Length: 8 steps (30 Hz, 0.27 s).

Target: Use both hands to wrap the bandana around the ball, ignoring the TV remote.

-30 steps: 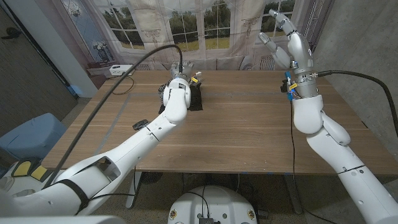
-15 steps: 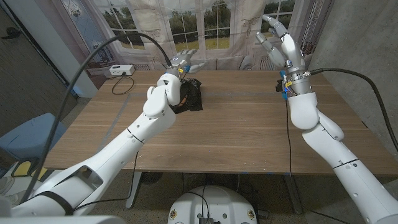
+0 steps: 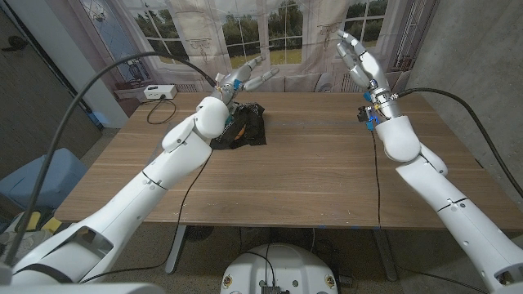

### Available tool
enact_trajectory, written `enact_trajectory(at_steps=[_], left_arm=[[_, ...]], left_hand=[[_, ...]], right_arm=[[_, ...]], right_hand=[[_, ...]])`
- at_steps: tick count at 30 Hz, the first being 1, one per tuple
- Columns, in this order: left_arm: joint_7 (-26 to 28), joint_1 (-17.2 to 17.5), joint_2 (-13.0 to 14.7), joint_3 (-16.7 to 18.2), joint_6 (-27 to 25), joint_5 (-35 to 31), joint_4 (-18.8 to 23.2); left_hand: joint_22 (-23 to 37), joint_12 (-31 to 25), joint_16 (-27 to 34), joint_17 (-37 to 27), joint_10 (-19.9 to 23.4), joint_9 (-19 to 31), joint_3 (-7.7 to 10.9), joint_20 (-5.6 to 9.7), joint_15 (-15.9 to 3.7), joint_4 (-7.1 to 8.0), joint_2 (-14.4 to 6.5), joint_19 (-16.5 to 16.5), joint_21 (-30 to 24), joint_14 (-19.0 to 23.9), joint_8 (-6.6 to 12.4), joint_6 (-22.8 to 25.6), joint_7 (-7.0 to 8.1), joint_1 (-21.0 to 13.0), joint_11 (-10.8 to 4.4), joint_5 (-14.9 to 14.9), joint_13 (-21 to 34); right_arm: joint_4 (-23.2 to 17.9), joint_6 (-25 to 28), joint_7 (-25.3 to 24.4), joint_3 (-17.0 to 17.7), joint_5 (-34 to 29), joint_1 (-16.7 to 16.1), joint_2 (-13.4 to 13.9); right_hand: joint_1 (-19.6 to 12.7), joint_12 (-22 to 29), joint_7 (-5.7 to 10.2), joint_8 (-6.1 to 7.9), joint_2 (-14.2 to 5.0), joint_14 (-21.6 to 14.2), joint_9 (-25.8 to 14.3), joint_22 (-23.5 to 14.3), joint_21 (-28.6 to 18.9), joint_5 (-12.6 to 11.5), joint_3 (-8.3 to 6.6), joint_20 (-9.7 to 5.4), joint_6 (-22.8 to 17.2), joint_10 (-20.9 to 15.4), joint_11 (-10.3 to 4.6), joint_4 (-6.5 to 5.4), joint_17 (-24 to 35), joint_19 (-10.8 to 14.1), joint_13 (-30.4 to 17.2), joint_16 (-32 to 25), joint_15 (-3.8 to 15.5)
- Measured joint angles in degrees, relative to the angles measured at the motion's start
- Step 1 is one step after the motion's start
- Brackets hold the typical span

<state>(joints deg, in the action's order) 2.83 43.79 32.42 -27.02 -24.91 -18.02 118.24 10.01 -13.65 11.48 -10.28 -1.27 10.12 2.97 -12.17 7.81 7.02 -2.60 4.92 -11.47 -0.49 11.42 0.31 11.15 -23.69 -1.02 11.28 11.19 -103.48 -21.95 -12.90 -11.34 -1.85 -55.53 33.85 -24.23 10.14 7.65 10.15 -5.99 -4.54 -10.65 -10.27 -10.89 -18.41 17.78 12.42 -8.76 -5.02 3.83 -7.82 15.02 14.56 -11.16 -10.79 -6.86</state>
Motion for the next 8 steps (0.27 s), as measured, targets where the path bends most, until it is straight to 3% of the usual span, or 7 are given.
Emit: enact_trajectory(at_steps=[5,8], left_arm=[[1.5,1.6,1.1,2.0,6.1,9.7,-0.8],[1.7,2.3,1.4,2.7,8.7,13.4,-1.5]], left_hand=[[0.3,0.2,-0.2,0.0,0.0,0.0,-1.5,-0.01,0.69,1.27,0.5,-1.1,0.4,-0.7,-0.21,0.3,0.25,3.4,0.0,0.0,-0.2],[0.3,0.4,-0.4,0.0,0.0,0.0,-2.24,0.01,0.93,1.76,1.0,-1.7,0.5,-1.0,-0.42,0.3,0.3,4.6,0.01,0.4,-0.3]], right_arm=[[2.8,1.4,2.6,-1.9,7.3,1.9,0.4],[5.0,1.5,2.9,-3.1,9.6,3.1,-0.1]], right_hand=[[1.3,0.0,-3.33,0.47,0.08,3.6,0.0,0.4,1.4,0.4,0.0,-0.33,0.3,2.0,3.07,0.0,-1.9,-7.5,0.7,0.2,-2.56],[1.6,0.0,-3.88,0.48,0.13,4.7,0.2,0.4,1.4,0.4,0.0,-0.39,0.0,2.2,2.77,0.0,-2.7,-10.3,0.8,0.2,-2.21]])
